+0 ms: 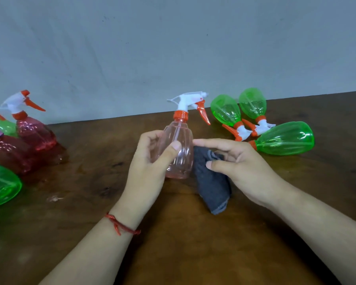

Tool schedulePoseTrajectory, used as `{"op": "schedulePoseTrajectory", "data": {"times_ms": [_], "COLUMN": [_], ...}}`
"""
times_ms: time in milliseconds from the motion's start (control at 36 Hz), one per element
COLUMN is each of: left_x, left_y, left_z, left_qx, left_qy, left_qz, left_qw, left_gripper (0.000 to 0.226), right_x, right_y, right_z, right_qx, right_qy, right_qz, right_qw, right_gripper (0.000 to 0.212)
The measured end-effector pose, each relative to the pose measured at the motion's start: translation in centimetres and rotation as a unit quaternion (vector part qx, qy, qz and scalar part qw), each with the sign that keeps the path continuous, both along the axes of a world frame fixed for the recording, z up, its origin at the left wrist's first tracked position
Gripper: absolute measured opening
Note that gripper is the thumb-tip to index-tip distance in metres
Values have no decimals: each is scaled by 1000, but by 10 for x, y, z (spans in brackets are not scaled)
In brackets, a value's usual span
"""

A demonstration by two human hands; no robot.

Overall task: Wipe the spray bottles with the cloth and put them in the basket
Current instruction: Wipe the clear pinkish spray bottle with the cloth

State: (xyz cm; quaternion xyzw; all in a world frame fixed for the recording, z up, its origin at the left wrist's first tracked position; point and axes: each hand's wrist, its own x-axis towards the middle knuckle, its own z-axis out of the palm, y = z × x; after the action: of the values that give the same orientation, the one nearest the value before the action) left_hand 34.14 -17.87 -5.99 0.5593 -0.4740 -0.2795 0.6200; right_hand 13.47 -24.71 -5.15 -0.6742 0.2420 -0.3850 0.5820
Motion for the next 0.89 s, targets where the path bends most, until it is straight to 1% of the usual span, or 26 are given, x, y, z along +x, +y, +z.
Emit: {"op": "schedulePoseTrajectory", "data": {"times_ms": [111, 194, 250, 306, 389, 500, 611, 694, 806, 889], "left_x": [6, 8, 14, 27, 51, 85, 126, 151, 171, 180], "left_y": [5, 16, 29, 47, 83, 131, 177, 216, 264, 288], "left_z": [10, 25, 34, 40, 46, 52, 50, 42, 29, 19], "left_qx": [1, 17, 18, -2, -27, -38, -7, 11, 28, 44], "left_qy": [-73, -81, -86, -82, -66, -97, -124, -138, -153, -155], "left_qz": [63, 81, 95, 112, 137, 192, 243, 287, 343, 375], "left_qw": [995, 993, 992, 990, 988, 976, 962, 948, 926, 913], "left_gripper": [47, 44, 44, 43, 44, 46, 48, 51, 53, 58], "right_x": [11, 21, 30, 42, 68, 112, 164, 202, 245, 265], "right_y": [16, 29, 39, 52, 74, 102, 128, 151, 180, 194], "right_z": [11, 26, 37, 48, 63, 72, 76, 74, 69, 64], "right_qx": [-4, -40, -52, -72, -100, -142, -136, -133, -167, -183], "right_qy": [21, 67, 93, 115, 126, 153, 168, 197, 224, 235], "right_qz": [-14, -29, -22, -6, 18, 58, 107, 134, 195, 219], "right_qw": [1000, 997, 994, 991, 987, 976, 971, 962, 940, 929], "right_gripper": [62, 70, 73, 74, 74, 75, 68, 68, 69, 67]}}
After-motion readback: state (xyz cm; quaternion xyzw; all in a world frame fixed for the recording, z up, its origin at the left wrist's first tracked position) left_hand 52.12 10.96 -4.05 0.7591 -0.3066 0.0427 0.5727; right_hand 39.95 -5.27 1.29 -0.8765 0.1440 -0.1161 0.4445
